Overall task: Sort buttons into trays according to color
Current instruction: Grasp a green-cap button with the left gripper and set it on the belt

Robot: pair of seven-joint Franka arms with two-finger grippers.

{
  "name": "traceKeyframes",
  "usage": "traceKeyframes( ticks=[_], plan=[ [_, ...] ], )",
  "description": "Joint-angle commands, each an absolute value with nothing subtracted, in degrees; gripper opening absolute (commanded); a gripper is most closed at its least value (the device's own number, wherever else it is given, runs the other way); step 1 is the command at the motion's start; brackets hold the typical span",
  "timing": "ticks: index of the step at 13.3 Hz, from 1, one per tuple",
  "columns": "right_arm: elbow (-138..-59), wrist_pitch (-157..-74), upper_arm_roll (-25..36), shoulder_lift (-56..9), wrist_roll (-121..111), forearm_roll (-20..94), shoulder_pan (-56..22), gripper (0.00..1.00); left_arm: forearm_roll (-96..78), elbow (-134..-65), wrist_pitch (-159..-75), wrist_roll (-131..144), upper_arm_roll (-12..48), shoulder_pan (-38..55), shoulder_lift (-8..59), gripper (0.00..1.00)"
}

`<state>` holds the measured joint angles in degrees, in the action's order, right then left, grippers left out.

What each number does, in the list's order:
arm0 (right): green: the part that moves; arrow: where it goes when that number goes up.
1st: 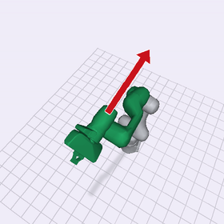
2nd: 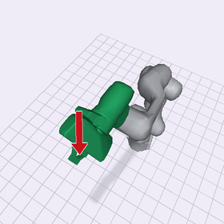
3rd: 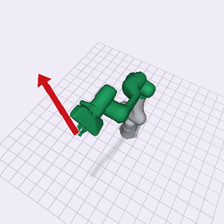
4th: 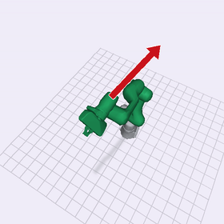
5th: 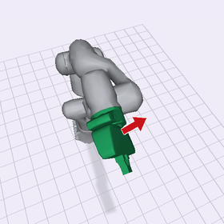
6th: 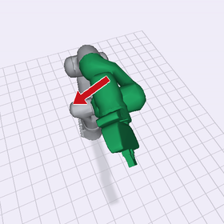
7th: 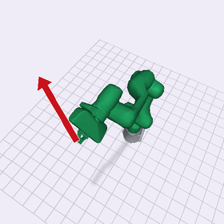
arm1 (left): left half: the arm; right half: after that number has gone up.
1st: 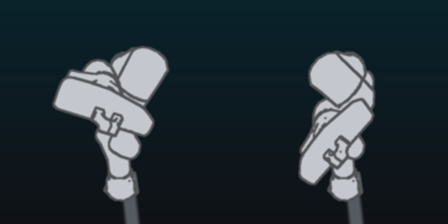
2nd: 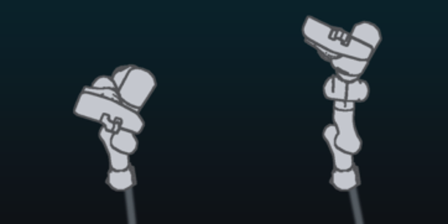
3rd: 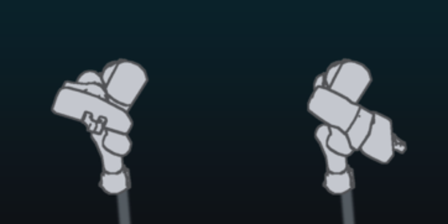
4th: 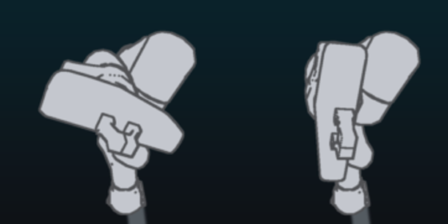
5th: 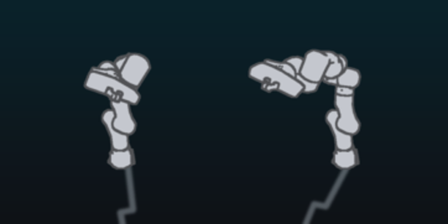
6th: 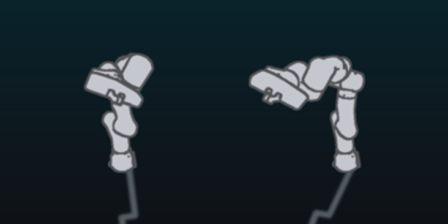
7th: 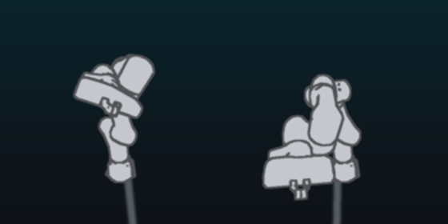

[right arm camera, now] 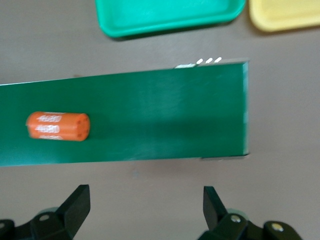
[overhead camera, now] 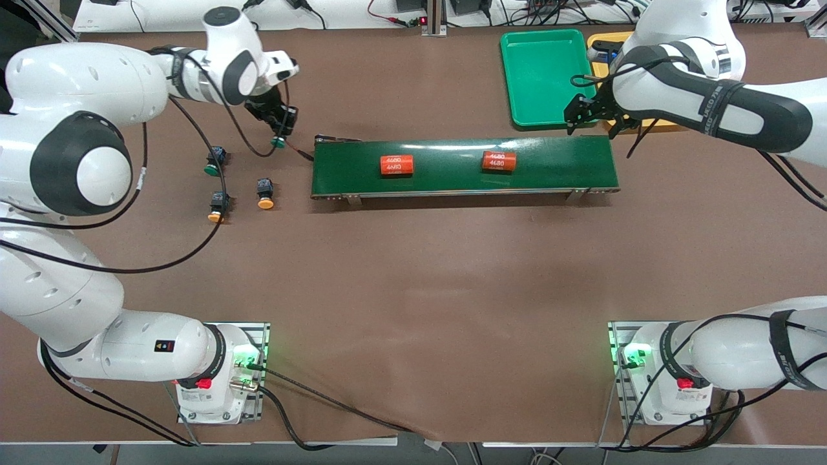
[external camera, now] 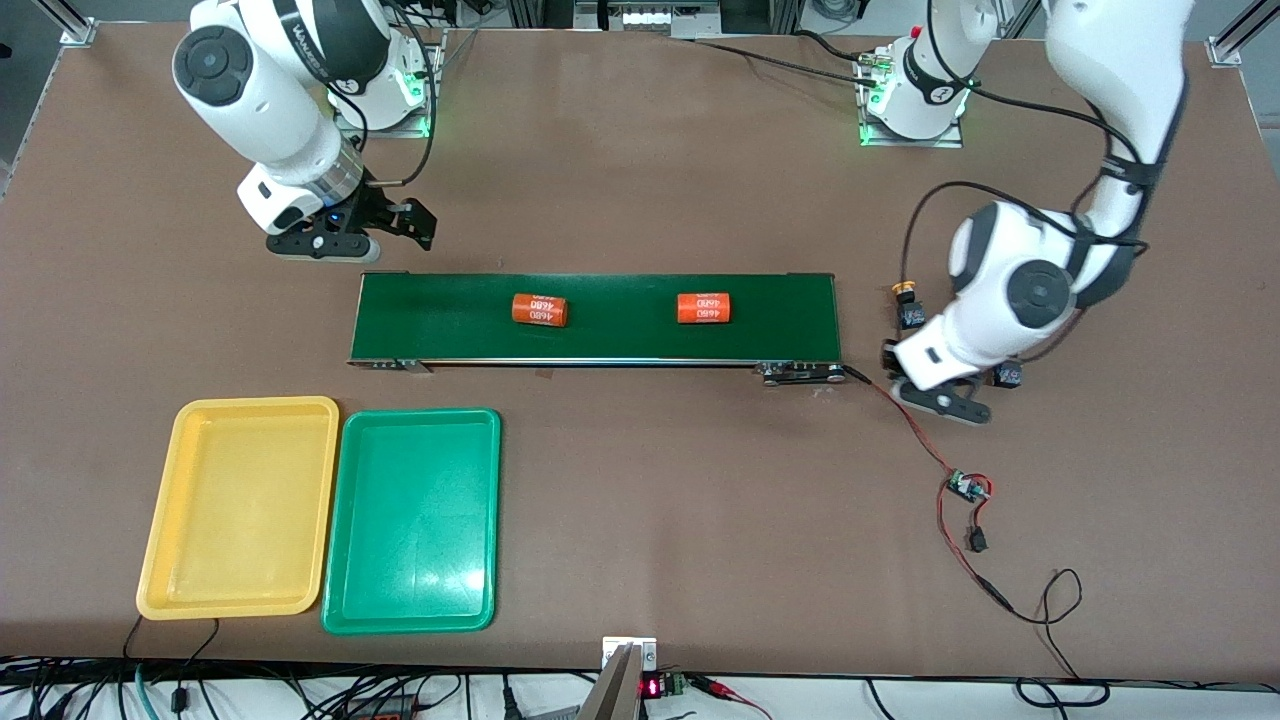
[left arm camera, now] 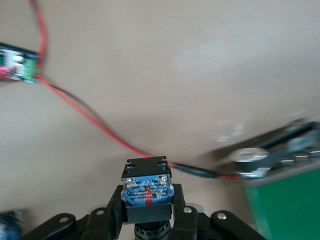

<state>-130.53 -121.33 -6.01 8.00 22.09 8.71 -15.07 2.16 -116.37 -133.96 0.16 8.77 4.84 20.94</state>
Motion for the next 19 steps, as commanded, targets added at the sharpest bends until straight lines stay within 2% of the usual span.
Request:
traceKeyframes(
  ticks=[1, 4, 8, 11, 12, 13, 14, 17, 19],
  plan=[
    [-129.6, -121.2, -5.9, 6.9, 21.7, 10.6, -16.3, 1.00, 0.9, -117.2, -132.5, 10.2, 11.4, 8.6, 19.3, 0.04],
    [-129.6, -121.1, -6.0, 6.8, 21.8, 4.4, -17.7, 1.00, 0.5, -117.8, -132.1, 20.2, 17.3, 8.5, 19.4, 0.04],
    [-129.6, -121.5, -5.9, 6.7, 24.2, 4.9, -17.8, 1.00, 0.5, -118.5, -132.2, 22.1, 18.6, 8.5, 19.4, 0.04],
    [-129.6, -121.9, -5.9, 6.2, 24.8, 4.9, -18.0, 1.00, 0.5, -119.4, -132.2, 22.1, 20.0, 8.5, 19.8, 0.08],
    [-129.6, -122.0, -5.9, 6.0, 24.9, 4.9, -18.0, 1.00, 0.5, -119.4, -132.2, 22.1, 20.0, 8.6, 19.9, 0.23],
    [-129.6, -121.9, -5.9, 6.0, 24.9, 4.9, -18.0, 1.00, 0.6, -119.4, -132.4, 21.9, 20.2, 8.6, 19.9, 0.73],
    [-129.6, -121.9, -5.9, 6.0, 24.9, 4.9, -18.0, 1.00, 0.6, -119.2, -132.4, 21.5, 20.3, 8.5, 19.4, 1.00],
    [-129.6, -121.9, -5.9, 5.6, 24.6, 4.9, -18.0, 1.00, 0.8, -117.2, -132.4, 21.5, 20.2, 7.0, 17.1, 1.00],
    [-129.6, -121.9, -5.9, 5.5, 24.7, 4.9, -18.5, 1.00, 1.3, -117.5, -132.2, 20.2, 20.1, 0.9, 15.7, 1.00]
  ],
)
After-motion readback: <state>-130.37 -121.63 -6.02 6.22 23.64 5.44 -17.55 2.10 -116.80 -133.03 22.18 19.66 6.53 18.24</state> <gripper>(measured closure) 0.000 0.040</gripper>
